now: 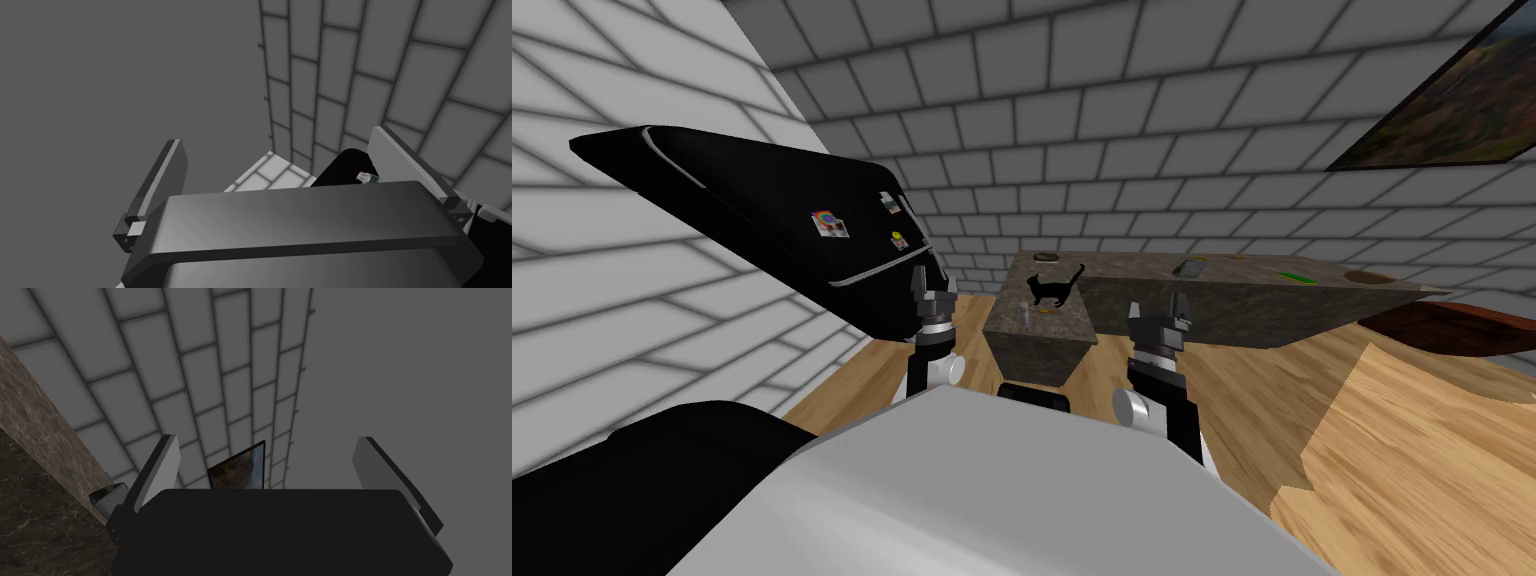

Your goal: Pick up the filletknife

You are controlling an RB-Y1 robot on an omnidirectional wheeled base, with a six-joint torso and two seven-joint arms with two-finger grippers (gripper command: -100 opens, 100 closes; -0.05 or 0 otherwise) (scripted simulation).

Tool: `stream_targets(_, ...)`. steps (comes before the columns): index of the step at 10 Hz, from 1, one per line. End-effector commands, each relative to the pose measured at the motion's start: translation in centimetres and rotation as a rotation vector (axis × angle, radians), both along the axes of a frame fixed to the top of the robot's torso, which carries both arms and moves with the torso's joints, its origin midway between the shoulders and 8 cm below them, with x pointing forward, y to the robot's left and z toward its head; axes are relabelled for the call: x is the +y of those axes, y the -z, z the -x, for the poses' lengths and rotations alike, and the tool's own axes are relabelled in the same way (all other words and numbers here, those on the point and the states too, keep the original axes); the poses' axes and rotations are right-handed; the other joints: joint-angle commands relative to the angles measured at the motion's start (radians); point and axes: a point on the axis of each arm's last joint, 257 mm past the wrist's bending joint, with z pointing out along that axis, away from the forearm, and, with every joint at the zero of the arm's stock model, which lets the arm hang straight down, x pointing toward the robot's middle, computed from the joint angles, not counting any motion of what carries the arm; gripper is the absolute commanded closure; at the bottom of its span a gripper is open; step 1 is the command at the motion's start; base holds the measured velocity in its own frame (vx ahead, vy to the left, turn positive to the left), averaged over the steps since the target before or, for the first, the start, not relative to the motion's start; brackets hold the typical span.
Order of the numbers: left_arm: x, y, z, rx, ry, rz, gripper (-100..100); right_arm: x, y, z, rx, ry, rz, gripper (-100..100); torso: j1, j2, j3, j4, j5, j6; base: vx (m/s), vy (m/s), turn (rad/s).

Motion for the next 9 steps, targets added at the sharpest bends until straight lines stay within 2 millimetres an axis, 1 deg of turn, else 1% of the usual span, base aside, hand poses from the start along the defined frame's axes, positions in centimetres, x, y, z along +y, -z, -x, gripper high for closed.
stream_targets(1,0.0,0.0,0.0,0.000,0.000,0.000,0,0.3,0.5,0.0,0.018,-0.017,0.033,-100,0.000,0.000,0.000,0.000,0.000,0.000,-0.047,0.011,-0.029)
stream_targets(3,0.0,0.0,0.0,0.000,0.000,0.000,0,0.6,1.6,0.0,0.051,-0.036,0.087,-100,0.004,0.007,0.004,0.001,0.001,0.000,-0.134,0.060,-0.028)
stream_targets(5,0.0,0.0,0.0,0.000,0.000,0.000,0,0.6,3.0,0.2,0.091,-0.049,0.151,-100,0.002,0.011,0.006,0.002,0.001,0.000,-0.164,0.056,-0.003)
stream_targets(9,0.0,0.0,0.0,0.000,0.000,0.000,0,0.0,6.3,1.2,0.178,-0.055,0.315,-100,0.008,0.009,0.005,0.002,0.002,0.000,-0.127,0.121,0.061)
